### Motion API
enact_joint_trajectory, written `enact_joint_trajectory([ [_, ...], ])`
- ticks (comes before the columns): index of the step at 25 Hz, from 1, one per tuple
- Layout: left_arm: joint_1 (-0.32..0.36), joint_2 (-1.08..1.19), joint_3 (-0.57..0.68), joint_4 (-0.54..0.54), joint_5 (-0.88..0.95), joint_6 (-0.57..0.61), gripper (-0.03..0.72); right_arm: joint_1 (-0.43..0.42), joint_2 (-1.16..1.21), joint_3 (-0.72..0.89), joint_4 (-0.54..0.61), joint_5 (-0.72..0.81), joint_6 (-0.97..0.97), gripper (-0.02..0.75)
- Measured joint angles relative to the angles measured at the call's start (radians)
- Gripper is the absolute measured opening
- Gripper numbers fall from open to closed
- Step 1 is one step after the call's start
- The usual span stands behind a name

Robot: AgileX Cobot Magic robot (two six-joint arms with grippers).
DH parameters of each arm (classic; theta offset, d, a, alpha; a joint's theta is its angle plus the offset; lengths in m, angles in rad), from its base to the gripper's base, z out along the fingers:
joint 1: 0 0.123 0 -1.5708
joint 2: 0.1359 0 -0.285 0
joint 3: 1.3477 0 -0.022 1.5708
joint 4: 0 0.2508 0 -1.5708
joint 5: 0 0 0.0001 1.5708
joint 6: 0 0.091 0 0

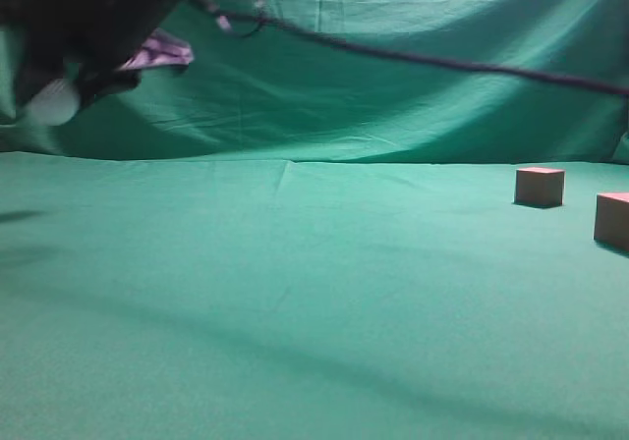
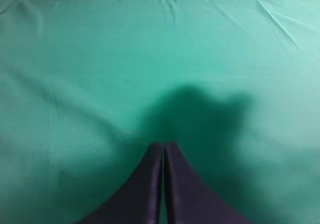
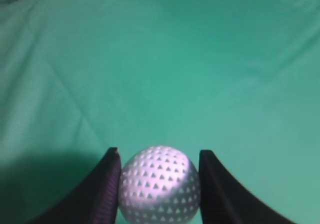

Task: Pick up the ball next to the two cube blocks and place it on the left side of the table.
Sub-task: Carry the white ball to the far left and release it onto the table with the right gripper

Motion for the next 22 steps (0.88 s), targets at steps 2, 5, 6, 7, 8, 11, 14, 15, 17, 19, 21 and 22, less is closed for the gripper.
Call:
enact_joint_trajectory([
  [2, 0.0, 0.0, 0.0, 0.0, 0.0, 0.0, 0.0, 0.02, 0.078, -0.07, 0.0, -0.025, -0.028, 0.316],
  [5, 0.0, 0.0, 0.0, 0.0, 0.0, 0.0, 0.0, 0.042, 0.152, -0.13, 0.002, -0.091, -0.036, 0.316],
  [6, 0.0, 0.0, 0.0, 0.0, 0.0, 0.0, 0.0, 0.045, 0.17, -0.14, 0.005, -0.116, -0.036, 0.316],
  [7, 0.0, 0.0, 0.0, 0.0, 0.0, 0.0, 0.0, 0.048, 0.184, -0.146, 0.005, -0.131, -0.04, 0.316],
  [8, 0.0, 0.0, 0.0, 0.0, 0.0, 0.0, 0.0, 0.052, 0.193, -0.152, 0.007, -0.14, -0.039, 0.316],
  [11, 0.0, 0.0, 0.0, 0.0, 0.0, 0.0, 0.0, 0.055, 0.21, -0.152, 0.025, -0.146, -0.04, 0.316],
  [14, 0.0, 0.0, 0.0, 0.0, 0.0, 0.0, 0.0, 0.055, 0.212, -0.154, 0.032, -0.146, -0.041, 0.508],
  [15, 0.0, 0.0, 0.0, 0.0, 0.0, 0.0, 0.0, 0.051, 0.21, -0.154, 0.032, -0.139, -0.043, 0.566],
  [17, 0.0, 0.0, 0.0, 0.0, 0.0, 0.0, 0.0, 0.044, 0.188, -0.154, 0.032, -0.085, -0.046, 0.631],
  [19, 0.0, 0.0, 0.0, 0.0, 0.0, 0.0, 0.0, 0.021, 0.147, -0.154, 0.032, -0.018, -0.047, 0.62],
  [21, 0.0, 0.0, 0.0, 0.0, 0.0, 0.0, 0.0, -0.011, 0.081, -0.154, 0.032, 0.082, -0.047, 0.62],
  [22, 0.0, 0.0, 0.0, 0.0, 0.0, 0.0, 0.0, -0.031, 0.048, -0.154, 0.03, 0.151, -0.047, 0.522],
])
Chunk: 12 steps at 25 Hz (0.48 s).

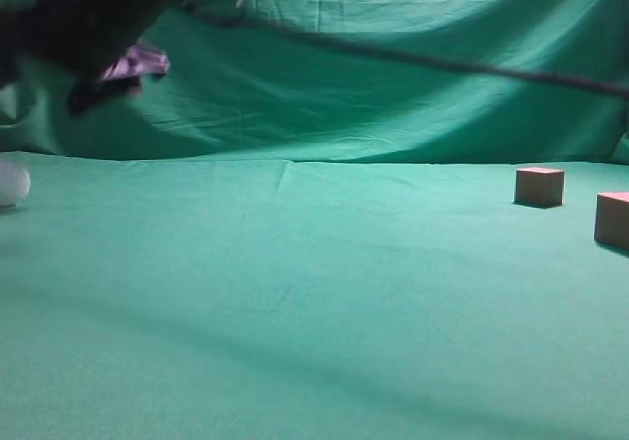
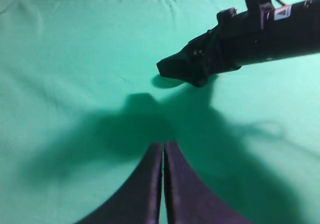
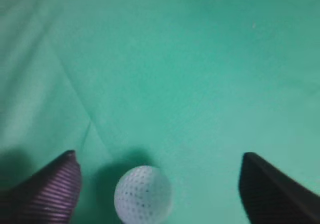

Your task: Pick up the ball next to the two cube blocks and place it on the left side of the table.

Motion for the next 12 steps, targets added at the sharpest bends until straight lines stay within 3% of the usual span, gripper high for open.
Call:
enact_joint_trajectory([
  [2, 0.0, 0.0, 0.0, 0.0, 0.0, 0.0, 0.0, -0.039, -0.088, 0.0, -0.012, 0.154, 0.013, 0.358],
  [4, 0.0, 0.0, 0.0, 0.0, 0.0, 0.0, 0.0, -0.083, -0.172, -0.001, -0.041, 0.302, 0.058, 0.146],
  [5, 0.0, 0.0, 0.0, 0.0, 0.0, 0.0, 0.0, -0.1, -0.217, -0.002, -0.062, 0.376, 0.098, 0.086],
  [8, 0.0, 0.0, 0.0, 0.0, 0.0, 0.0, 0.0, -0.158, -0.334, -0.009, -0.148, 0.552, 0.252, 0.0],
  [12, 0.0, 0.0, 0.0, 0.0, 0.0, 0.0, 0.0, -0.197, -0.483, -0.009, -0.319, 0.739, 0.37, 0.0],
])
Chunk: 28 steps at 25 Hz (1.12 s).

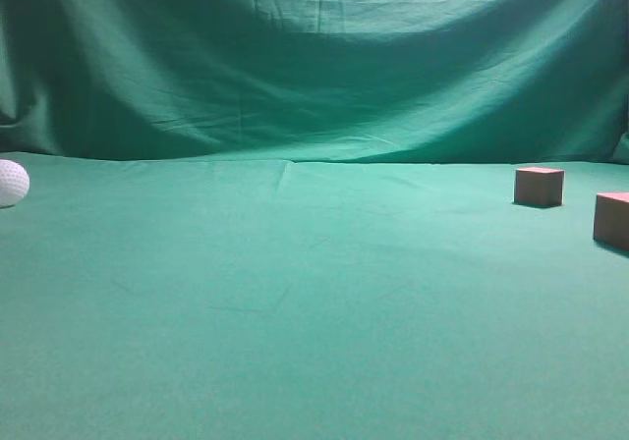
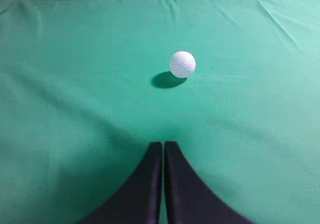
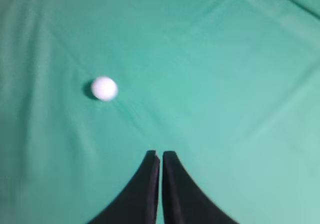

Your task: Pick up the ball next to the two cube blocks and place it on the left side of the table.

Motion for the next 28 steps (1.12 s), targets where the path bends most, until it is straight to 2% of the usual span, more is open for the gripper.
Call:
enact_joint_trajectory([
  [6, 0.0, 0.0, 0.0, 0.0, 0.0, 0.0, 0.0, -0.007, -0.194, 0.029, -0.25, 0.07, 0.157, 0.0],
  [9, 0.0, 0.0, 0.0, 0.0, 0.0, 0.0, 0.0, -0.008, -0.28, 0.103, -0.28, 0.071, 0.186, 0.0],
  [13, 0.0, 0.0, 0.0, 0.0, 0.0, 0.0, 0.0, -0.009, -0.469, 0.341, -0.288, 0.065, 0.2, 0.0],
  [14, 0.0, 0.0, 0.0, 0.0, 0.0, 0.0, 0.0, -0.009, -0.514, 0.405, -0.284, 0.039, 0.205, 0.0],
  [15, 0.0, 0.0, 0.0, 0.0, 0.0, 0.0, 0.0, -0.009, -0.626, 0.563, -0.27, -0.044, 0.218, 0.0],
  [18, 0.0, 0.0, 0.0, 0.0, 0.0, 0.0, 0.0, -0.009, -0.78, 0.757, -0.267, -0.111, 0.235, 0.0],
  [28, 0.0, 0.0, 0.0, 0.0, 0.0, 0.0, 0.0, -0.009, -1.162, 1.192, -0.343, -0.213, 0.258, 0.0],
])
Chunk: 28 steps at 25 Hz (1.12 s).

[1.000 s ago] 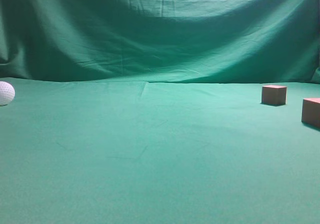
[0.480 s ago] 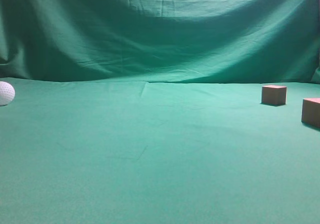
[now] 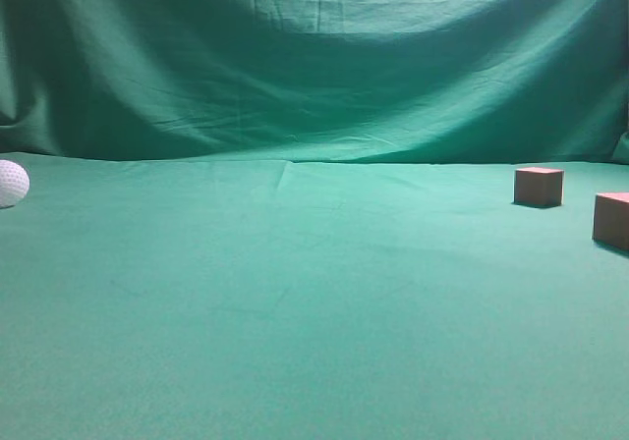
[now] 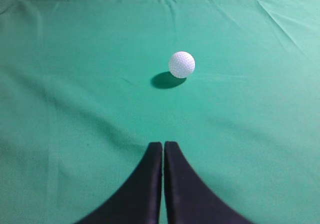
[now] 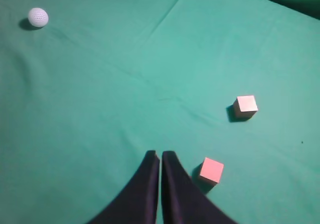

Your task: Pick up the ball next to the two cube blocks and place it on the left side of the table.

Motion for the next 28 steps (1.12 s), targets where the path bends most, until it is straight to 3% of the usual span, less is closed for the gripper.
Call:
enact_joint_trajectory([
  [6, 0.0, 0.0, 0.0, 0.0, 0.0, 0.0, 0.0, -0.056, -0.286, 0.256, -0.103, -0.16, 0.11, 0.0],
  [9, 0.0, 0.0, 0.0, 0.0, 0.0, 0.0, 0.0, -0.175, -0.427, 0.412, -0.112, -0.291, 0.124, 0.0],
  [10, 0.0, 0.0, 0.0, 0.0, 0.0, 0.0, 0.0, -0.175, -0.427, 0.412, -0.112, -0.291, 0.124, 0.0],
  [11, 0.0, 0.0, 0.0, 0.0, 0.0, 0.0, 0.0, -0.277, -0.501, 0.509, -0.114, -0.386, 0.124, 0.0],
  [14, 0.0, 0.0, 0.0, 0.0, 0.0, 0.0, 0.0, -0.406, -0.597, 0.659, -0.116, -0.512, 0.126, 0.0],
  [18, 0.0, 0.0, 0.0, 0.0, 0.0, 0.0, 0.0, -0.522, -0.696, 0.834, -0.116, -0.628, 0.126, 0.0],
  [23, 0.0, 0.0, 0.0, 0.0, 0.0, 0.0, 0.0, -0.562, -0.782, 0.985, -0.116, -0.687, 0.126, 0.0],
  [28, 0.0, 0.0, 0.0, 0.0, 0.0, 0.0, 0.0, -0.565, -0.829, 1.035, -0.106, -0.684, 0.127, 0.0],
])
